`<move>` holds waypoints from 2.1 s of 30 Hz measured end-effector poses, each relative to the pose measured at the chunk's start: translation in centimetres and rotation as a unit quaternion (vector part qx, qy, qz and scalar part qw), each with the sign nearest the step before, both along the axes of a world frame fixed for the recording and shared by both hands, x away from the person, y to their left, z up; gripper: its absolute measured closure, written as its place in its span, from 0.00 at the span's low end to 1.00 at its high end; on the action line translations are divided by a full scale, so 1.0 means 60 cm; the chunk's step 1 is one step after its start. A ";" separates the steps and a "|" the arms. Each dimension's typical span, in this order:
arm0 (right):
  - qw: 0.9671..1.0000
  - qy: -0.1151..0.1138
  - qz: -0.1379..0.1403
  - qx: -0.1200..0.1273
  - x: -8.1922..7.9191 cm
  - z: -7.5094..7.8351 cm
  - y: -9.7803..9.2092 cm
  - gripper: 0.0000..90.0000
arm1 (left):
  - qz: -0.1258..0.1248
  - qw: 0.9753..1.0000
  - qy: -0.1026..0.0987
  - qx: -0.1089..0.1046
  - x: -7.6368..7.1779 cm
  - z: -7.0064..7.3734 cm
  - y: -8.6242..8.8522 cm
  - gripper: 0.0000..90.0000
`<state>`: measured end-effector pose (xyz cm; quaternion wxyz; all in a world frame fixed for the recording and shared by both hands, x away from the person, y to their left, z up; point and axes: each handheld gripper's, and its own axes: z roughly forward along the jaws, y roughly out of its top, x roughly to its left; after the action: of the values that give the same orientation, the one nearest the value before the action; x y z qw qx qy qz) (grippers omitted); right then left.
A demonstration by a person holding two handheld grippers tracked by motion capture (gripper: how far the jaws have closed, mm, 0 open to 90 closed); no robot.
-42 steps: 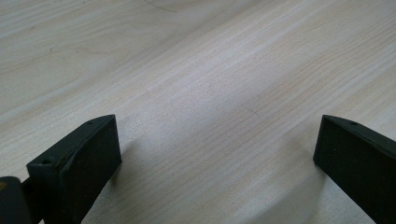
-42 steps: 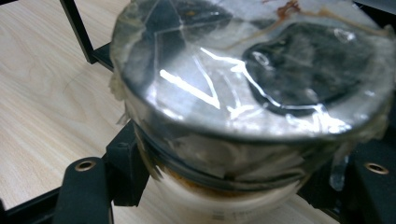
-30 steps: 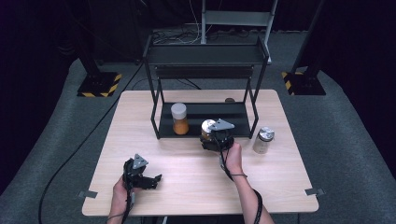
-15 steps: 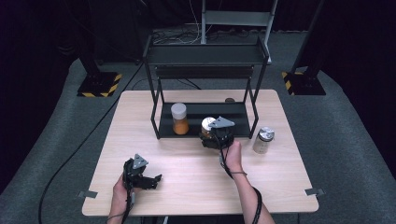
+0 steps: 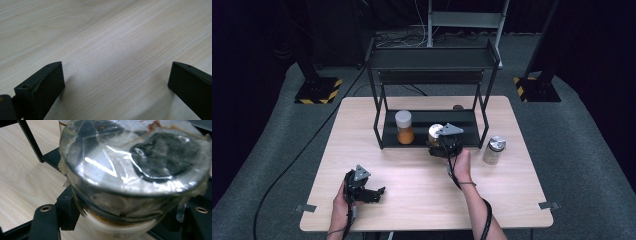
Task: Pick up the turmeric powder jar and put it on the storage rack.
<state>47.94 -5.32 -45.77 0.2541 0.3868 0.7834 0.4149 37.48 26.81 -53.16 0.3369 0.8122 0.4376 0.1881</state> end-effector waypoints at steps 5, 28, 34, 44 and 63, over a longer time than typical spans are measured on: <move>1.000 0.001 -0.001 -0.002 0.003 -0.003 -0.001 0.34 | 0.000 1.000 0.000 0.000 0.000 0.000 0.000 0.00; 1.000 0.001 -0.007 -0.010 0.021 0.003 0.002 0.33 | 0.000 1.000 0.001 -0.001 0.000 0.000 0.000 0.00; 1.000 0.000 -0.009 -0.010 0.024 0.004 0.002 0.33 | 0.000 1.000 0.000 -0.001 0.000 0.000 0.000 0.00; 1.000 -0.001 -0.012 -0.009 0.028 0.005 0.004 0.33 | 0.000 1.000 0.000 -0.001 0.000 0.000 0.000 0.00; 1.000 0.000 -0.022 -0.011 0.039 0.007 -0.005 0.33 | 0.000 1.000 0.000 -0.001 0.000 0.000 0.000 0.00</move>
<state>50.28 -5.62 -45.37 0.2672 0.4013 0.7791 0.4008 37.49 26.83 -53.18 0.3374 0.8118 0.4378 0.1881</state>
